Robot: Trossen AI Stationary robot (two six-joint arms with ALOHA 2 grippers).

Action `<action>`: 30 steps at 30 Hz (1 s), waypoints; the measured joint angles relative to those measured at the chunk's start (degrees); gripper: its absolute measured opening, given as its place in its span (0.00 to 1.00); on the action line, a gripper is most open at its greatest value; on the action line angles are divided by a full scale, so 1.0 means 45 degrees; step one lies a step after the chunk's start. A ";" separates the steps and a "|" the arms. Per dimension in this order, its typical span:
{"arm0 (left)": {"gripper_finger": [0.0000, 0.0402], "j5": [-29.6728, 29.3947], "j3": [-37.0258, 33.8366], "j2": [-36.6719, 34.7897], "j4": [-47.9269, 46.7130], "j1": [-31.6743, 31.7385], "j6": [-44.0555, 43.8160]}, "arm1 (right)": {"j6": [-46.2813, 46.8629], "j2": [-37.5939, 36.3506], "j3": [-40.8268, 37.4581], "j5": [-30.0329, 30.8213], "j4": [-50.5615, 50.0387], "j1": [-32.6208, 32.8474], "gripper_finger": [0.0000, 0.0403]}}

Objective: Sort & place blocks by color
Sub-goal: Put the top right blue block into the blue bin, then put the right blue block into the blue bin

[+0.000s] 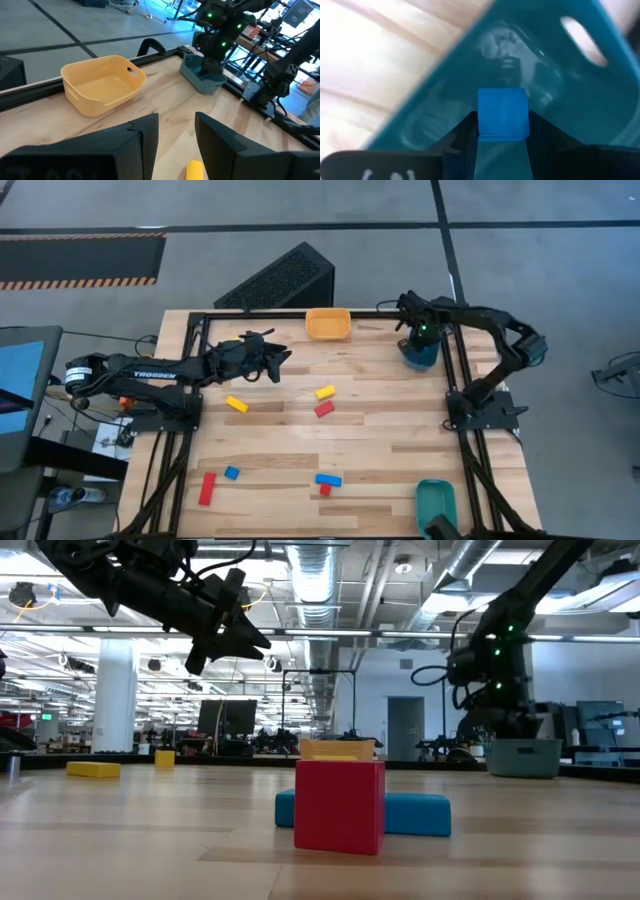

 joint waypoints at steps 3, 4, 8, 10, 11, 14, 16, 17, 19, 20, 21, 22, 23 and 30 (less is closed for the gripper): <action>0.29 -0.0081 0.0000 -0.0002 0.0001 -0.0025 -0.0003 | -0.0028 0.0734 0.0071 0.0367 0.0058 -0.0067 0.40; 0.29 -0.0072 0.0000 0.0000 0.0001 -0.0030 -0.0005 | 0.0052 0.0880 0.0130 0.0620 0.0010 0.0025 0.42; 0.29 -0.0013 -0.0004 -0.0002 -0.0004 -0.0030 -0.0188 | 0.0283 0.1268 0.0340 0.1284 0.0089 0.0186 0.52; 0.29 0.0005 -0.0005 -0.0005 -0.0012 -0.0030 -0.0494 | 0.0287 0.1207 0.0454 0.1417 0.0287 0.0220 0.55; 0.29 0.0073 -0.0005 -0.0005 -0.0022 -0.0030 -0.0580 | 0.0289 0.1163 0.0462 0.1423 0.0481 0.0214 0.56; 0.29 0.0648 -0.0005 -0.0005 -0.0022 -0.0030 -0.0598 | 0.0298 0.0766 0.0463 0.1885 0.0686 0.0204 0.58; 0.29 0.0958 -0.0005 -0.0005 -0.0041 -0.0035 -0.0548 | 0.0297 0.0516 0.0468 0.2320 0.0609 0.0159 0.59; 0.29 0.1036 -0.0005 -0.0005 -0.0072 -0.0053 -0.0520 | 0.0301 0.0349 0.0464 0.2372 0.0502 0.0137 0.59; 0.29 0.1040 -0.0005 -0.0005 -0.0152 -0.0106 -0.0514 | 0.0309 -0.0134 0.0468 0.2371 0.0286 0.0153 0.59; 0.29 0.1041 -0.0005 -0.0026 -0.0192 -0.0133 -0.0500 | 0.0342 -0.0391 0.0468 0.2375 0.0136 0.0213 0.59; 0.29 0.1036 -0.0005 -0.0087 -0.0303 -0.0169 -0.0483 | 0.0404 -0.0649 0.0468 0.2384 -0.0008 0.0290 0.59; 0.29 0.1033 -0.0005 -0.0115 -0.0317 -0.0212 -0.0469 | 0.0510 -0.0928 0.0466 0.2379 -0.0116 0.0397 0.59; 0.29 0.1044 -0.0005 -0.0117 -0.0294 -0.0247 -0.0429 | 0.0693 -0.1214 0.0468 0.2339 -0.0190 0.0518 0.59; 0.29 0.1475 -0.0015 -0.0705 -0.0655 -0.0556 0.0833 | 0.2652 -0.3236 0.0468 -0.0139 -0.0119 0.2752 0.59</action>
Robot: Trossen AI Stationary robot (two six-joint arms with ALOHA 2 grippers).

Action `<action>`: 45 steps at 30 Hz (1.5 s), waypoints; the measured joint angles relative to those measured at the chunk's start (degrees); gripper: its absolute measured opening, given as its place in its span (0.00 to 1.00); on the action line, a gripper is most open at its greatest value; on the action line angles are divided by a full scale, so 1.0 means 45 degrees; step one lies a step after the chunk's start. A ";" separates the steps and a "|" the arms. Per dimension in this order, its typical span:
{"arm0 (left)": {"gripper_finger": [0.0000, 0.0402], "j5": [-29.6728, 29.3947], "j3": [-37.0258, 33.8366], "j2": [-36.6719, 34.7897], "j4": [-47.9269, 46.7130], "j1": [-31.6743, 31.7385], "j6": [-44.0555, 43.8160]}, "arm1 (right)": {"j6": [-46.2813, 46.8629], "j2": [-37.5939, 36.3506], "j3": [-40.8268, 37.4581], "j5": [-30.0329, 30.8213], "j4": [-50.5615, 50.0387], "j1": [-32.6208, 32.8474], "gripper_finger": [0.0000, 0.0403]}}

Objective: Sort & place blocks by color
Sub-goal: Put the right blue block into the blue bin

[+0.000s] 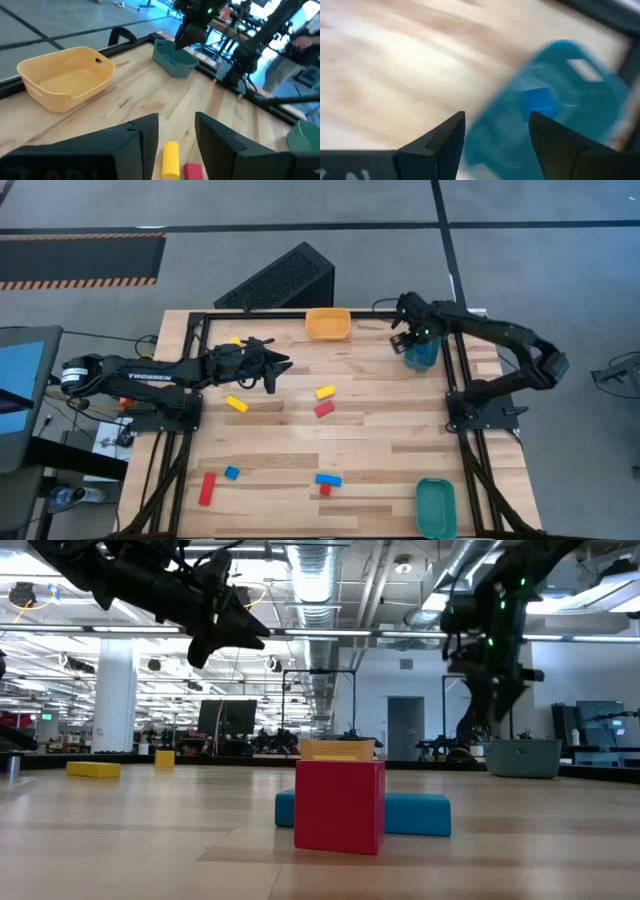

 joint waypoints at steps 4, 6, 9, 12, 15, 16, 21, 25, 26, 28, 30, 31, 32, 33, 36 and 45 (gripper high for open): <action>0.29 0.0031 0.0001 -0.0520 -0.0757 -0.0101 0.0624 | 0.2088 -0.0601 0.0000 -0.0183 0.0314 0.2560 0.58; 0.29 0.0355 0.0005 -0.0732 -0.0954 -0.0101 0.0924 | 0.3049 -0.0668 0.0000 -0.0183 0.0684 0.4076 0.57; 0.29 0.1054 0.0005 -0.0895 -0.1199 -0.0101 0.1389 | 0.4208 -0.0523 -0.0003 -0.0048 0.1635 0.6456 0.56; 0.29 0.1958 0.0005 -0.0895 -0.1300 -0.0101 0.1908 | 0.5192 -0.0020 -0.0004 0.0496 0.2784 0.8823 0.54; 0.29 0.2799 0.0005 -0.0883 -0.1377 -0.0101 0.2433 | 0.6234 0.0615 -0.0005 0.0815 0.4002 1.0926 0.54; 0.29 0.3019 0.0005 -0.0879 -0.1406 -0.0101 0.2589 | 0.6504 0.0897 -0.0005 0.0856 0.4537 1.1594 0.53; 0.29 0.2774 0.0005 -0.0879 -0.1444 -0.0109 0.3179 | 0.7044 0.2413 0.0000 0.1679 0.7217 1.4357 0.53; 0.29 0.2556 0.0005 -0.0879 -0.1235 -0.0109 0.3134 | 0.5857 0.4029 0.0511 0.1881 0.8355 1.5869 0.56; 0.29 0.2672 0.0005 -0.0879 -0.1175 -0.0111 0.3067 | 0.5458 0.4398 0.0784 0.1881 0.8346 1.6122 0.57; 0.29 0.2878 0.0005 -0.0879 -0.1177 -0.0181 0.3057 | 0.5020 0.5137 0.1387 0.1896 0.8352 1.6490 0.59; 0.29 0.2888 0.0005 -0.0879 -0.1268 -0.0358 0.3146 | 0.5009 0.5815 0.1951 0.1892 0.8312 1.6668 0.61; 0.29 0.2879 0.0005 -0.0879 -0.1344 -0.0464 0.3248 | 0.5007 0.6125 0.2231 0.1886 0.8344 1.6698 0.62; 0.29 0.2879 0.0005 -0.0879 -0.1419 -0.0563 0.3354 | 0.4990 0.6466 0.2551 0.1886 0.8439 1.6707 0.63; 0.29 0.2878 0.0005 -0.0879 -0.1474 -0.0668 0.3471 | 0.4925 0.6789 0.2859 0.1900 0.8451 1.6712 0.63; 0.29 0.2688 0.0005 -0.0879 -0.1780 -0.0980 0.3588 | 0.4451 0.7643 0.3660 0.1868 0.8385 1.6684 0.64; 0.29 0.2133 0.0010 -0.0879 -0.2868 -0.1588 0.3594 | 0.4300 0.9093 0.4600 0.0863 0.7613 1.6312 0.65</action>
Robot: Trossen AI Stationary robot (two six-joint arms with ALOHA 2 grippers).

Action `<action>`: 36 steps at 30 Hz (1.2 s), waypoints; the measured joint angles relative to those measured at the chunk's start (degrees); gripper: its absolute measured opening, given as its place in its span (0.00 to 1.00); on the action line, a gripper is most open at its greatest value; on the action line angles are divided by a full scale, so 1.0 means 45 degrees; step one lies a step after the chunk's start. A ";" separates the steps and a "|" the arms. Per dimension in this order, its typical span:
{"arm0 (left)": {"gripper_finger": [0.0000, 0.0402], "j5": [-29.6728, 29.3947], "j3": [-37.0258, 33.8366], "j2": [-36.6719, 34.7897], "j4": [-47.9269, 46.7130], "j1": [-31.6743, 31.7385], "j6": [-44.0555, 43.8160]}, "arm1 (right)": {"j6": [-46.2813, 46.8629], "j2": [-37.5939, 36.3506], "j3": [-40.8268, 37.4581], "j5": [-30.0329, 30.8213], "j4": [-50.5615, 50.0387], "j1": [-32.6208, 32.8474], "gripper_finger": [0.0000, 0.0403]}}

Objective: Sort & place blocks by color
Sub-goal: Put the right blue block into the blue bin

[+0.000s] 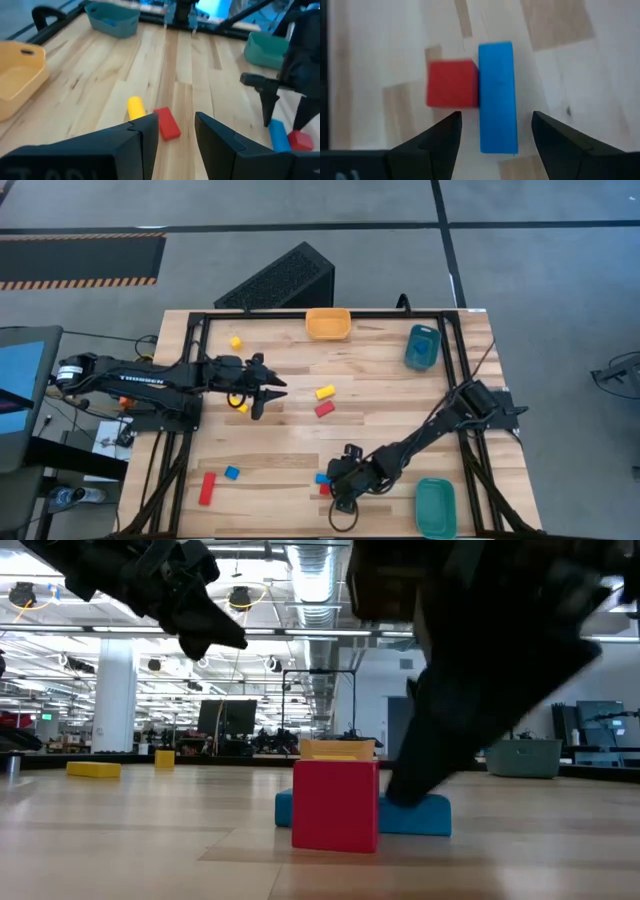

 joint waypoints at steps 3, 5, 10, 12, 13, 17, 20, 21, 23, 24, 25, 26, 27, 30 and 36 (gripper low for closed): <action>0.29 -0.0441 0.0000 0.0005 -0.0354 -0.0189 -0.0003 | -0.0101 0.0004 0.0000 -0.0128 -0.0217 -0.0059 0.65; 0.29 -0.0704 0.0000 0.0005 -0.0565 -0.0263 -0.0004 | -0.0499 -0.0002 -0.0022 -0.0236 -0.0331 -0.0201 0.65; 0.29 -0.1126 0.0000 0.0005 -0.0571 -0.0364 -0.0013 | -0.1394 -0.0054 -0.0029 -0.1032 -0.0594 -0.0583 0.57; 0.29 -0.1364 0.0000 0.0005 -0.0575 -0.0364 -0.0010 | -0.1719 -0.0056 -0.0020 -0.1294 -0.0786 -0.0721 0.50; 0.29 -0.1482 0.0000 0.0005 -0.0575 -0.0364 0.0012 | -0.1855 -0.0057 -0.0010 -0.1372 -0.0969 -0.0788 0.45; 0.29 -0.2046 0.0000 0.0005 -0.0575 -0.0364 0.0099 | -0.2170 -0.0109 0.0028 -0.1679 -0.1816 -0.0997 0.27; 0.29 -0.2349 0.0000 0.0005 -0.0570 -0.0361 0.0104 | -0.2601 -0.0200 0.0049 -0.2305 -0.2453 -0.1210 0.18; 0.29 -0.2388 0.0000 0.0005 -0.0570 -0.0356 0.0104 | -0.2848 -0.0299 0.0020 -0.2462 -0.2724 -0.1278 0.18; 0.29 -0.2393 0.0000 0.0005 -0.0565 -0.0354 0.0105 | -0.3397 -0.0446 0.0004 -0.2541 -0.3050 -0.1410 0.18; 0.29 -0.2393 0.0000 0.0005 -0.0565 -0.0354 0.0104 | -0.3668 -0.0564 -0.0013 -0.2528 -0.3278 -0.1485 0.18; 0.29 -0.2393 0.0000 0.0005 -0.0565 -0.0354 0.0109 | -0.3972 -0.0696 -0.0045 -0.2518 -0.3720 -0.1599 0.18; 0.29 -0.2393 0.0000 0.0005 -0.0556 -0.0354 0.0116 | -0.4219 -0.0807 -0.0061 -0.2514 -0.4114 -0.1729 0.19; 0.29 -0.2419 0.0000 0.0005 -0.0555 -0.0354 0.0163 | -0.4421 -0.0927 -0.0070 -0.2461 -0.4538 -0.1879 0.20; 0.29 -0.2705 0.0000 0.0005 -0.0472 -0.0354 0.0316 | -0.4912 -0.1368 -0.0088 -0.1889 -0.6147 -0.2420 0.24; 0.29 -0.3036 0.0000 0.0005 -0.0211 -0.0019 0.0449 | -0.5449 -0.3251 -0.1398 -0.1352 -0.7180 -0.3969 0.23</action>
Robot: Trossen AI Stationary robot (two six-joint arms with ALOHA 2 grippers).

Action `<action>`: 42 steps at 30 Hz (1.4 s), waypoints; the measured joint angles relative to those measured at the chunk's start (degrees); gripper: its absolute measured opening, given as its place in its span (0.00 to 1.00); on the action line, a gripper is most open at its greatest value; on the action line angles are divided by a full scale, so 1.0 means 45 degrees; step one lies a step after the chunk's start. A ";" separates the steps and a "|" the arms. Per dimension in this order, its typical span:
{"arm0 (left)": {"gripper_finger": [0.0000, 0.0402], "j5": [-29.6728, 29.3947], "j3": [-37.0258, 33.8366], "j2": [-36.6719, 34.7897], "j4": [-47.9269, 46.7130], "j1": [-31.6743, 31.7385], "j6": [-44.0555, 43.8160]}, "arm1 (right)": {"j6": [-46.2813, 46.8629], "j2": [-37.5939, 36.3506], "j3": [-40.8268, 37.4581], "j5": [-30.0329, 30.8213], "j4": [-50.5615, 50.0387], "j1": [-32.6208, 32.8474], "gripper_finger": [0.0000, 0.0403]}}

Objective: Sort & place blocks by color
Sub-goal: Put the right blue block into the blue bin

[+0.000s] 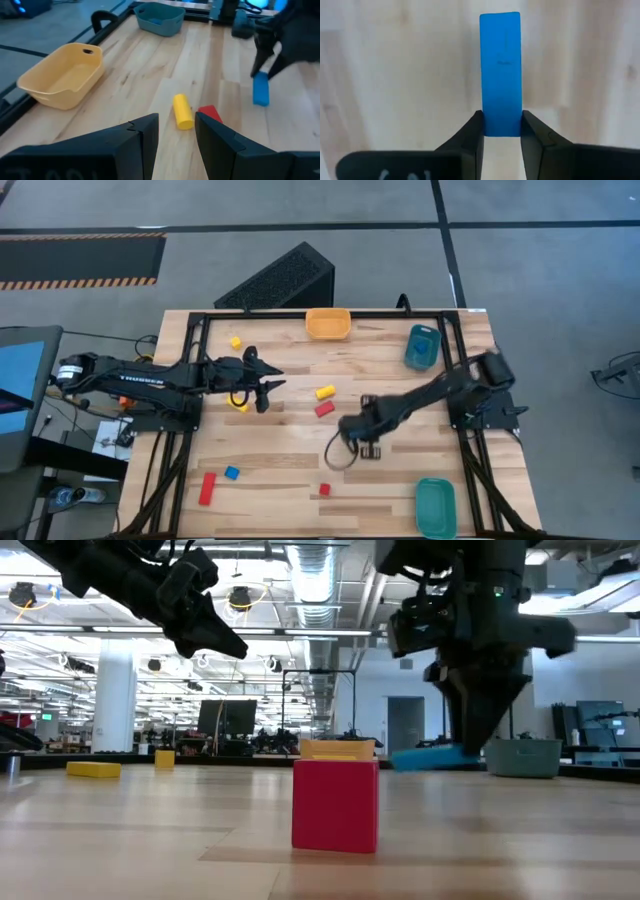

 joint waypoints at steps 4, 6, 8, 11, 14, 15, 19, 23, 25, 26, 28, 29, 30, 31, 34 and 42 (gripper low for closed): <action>0.29 -0.0019 0.0005 0.0005 0.0290 0.0466 -0.0013 | -0.0001 -0.2285 -0.1882 0.0422 0.0326 -0.1365 0.23; 0.29 -0.0025 0.0005 0.0005 0.0678 0.0697 -0.0219 | 0.0015 -0.3613 -0.2761 0.0636 0.0264 -0.2095 0.23; 0.29 -0.0021 0.0005 0.0005 0.1154 0.0937 -0.0369 | 0.0023 -0.4984 -0.3454 0.0838 0.0342 -0.2878 0.23; 0.29 -0.0013 0.0005 0.0005 0.1933 0.1191 -0.0413 | 0.0201 -0.6845 -0.4155 0.1259 0.0357 -0.4135 0.23; 0.29 -0.0013 0.0005 0.0005 0.2573 0.1353 -0.0494 | 0.0811 -0.8280 -0.4562 0.1996 0.0352 -0.5374 0.23; 0.29 -0.0015 0.0005 0.0005 0.2738 0.1384 -0.0542 | 0.0985 -0.8650 -0.4612 0.2032 0.0379 -0.5766 0.23; 0.29 -0.0017 0.0005 0.0005 0.3347 0.1403 -0.1030 | 0.0910 -0.9540 -0.4614 0.0440 0.1872 -0.7033 0.23; 0.29 -0.0023 0.0005 0.0005 0.3690 0.1379 -0.1320 | 0.0560 -0.9602 -0.4611 -0.1252 0.3753 -0.7741 0.23; 0.29 -0.0218 0.0005 0.0005 0.3773 0.1379 -0.1505 | 0.0495 -0.9477 -0.4611 -0.2545 0.4783 -0.8196 0.23; 0.29 -0.0337 0.0005 0.0005 0.3882 0.1380 -0.1624 | 0.0496 -0.9404 -0.4611 -0.3284 0.5207 -0.8385 0.23; 0.30 -0.0471 0.0005 0.0005 0.4155 0.1384 -0.1764 | 0.0493 -0.9185 -0.4606 -0.4329 0.5999 -0.8548 0.23; 0.30 -0.0477 0.0005 0.0005 0.4262 0.1384 -0.1765 | 0.0472 -0.9088 -0.4606 -0.4496 0.6139 -0.8546 0.23; 0.32 -0.0502 0.0005 0.0005 0.4362 0.1384 -0.1759 | 0.0351 -0.9018 -0.4606 -0.4433 0.6144 -0.8527 0.23; 0.33 -0.0544 0.0005 0.0001 0.4397 0.1384 -0.1741 | 0.0201 -0.8942 -0.4606 -0.4145 0.6044 -0.8522 0.23; 0.39 -0.0663 0.0005 0.0004 0.4372 0.1384 -0.1952 | 0.0170 -0.8748 -0.4606 -0.2066 0.5037 -0.8744 0.24; 0.51 -0.0683 0.0005 0.0005 0.4270 0.1389 -0.2807 | 0.2083 -0.7779 -0.4600 0.2358 0.0020 -1.1475 0.25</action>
